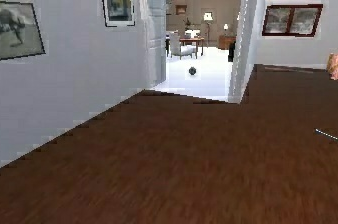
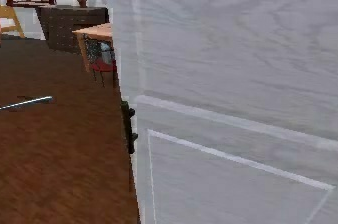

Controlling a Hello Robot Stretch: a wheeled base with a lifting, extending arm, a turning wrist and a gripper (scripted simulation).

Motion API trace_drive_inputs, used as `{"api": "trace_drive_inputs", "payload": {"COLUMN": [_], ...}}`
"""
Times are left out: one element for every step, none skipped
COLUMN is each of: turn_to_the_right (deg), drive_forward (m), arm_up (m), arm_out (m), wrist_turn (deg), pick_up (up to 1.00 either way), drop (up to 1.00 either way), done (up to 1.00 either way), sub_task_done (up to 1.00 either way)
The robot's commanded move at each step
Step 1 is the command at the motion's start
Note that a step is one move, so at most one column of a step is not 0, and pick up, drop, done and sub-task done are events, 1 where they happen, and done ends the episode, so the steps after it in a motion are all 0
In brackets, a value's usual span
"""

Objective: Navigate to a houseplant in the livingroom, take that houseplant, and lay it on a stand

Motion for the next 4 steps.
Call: {"api": "trace_drive_inputs", "payload": {"turn_to_the_right": [0.0, 42.0, 3.0, 0.0], "drive_forward": [0.10, 0.00, 0.00, 0.90], "arm_up": [0.00, 0.00, 0.00, 0.00], "arm_out": [0.00, 0.00, 0.00, 0.00], "wrist_turn": [0.0, 0.0, 0.0, 0.0], "pick_up": [0.00, 0.00, 0.00, 0.00], "drop": [0.00, 0.00, 0.00, 0.00], "done": [0.00, 0.00, 0.00, 0.00], "sub_task_done": [0.00, 0.00, 0.00, 0.00]}}
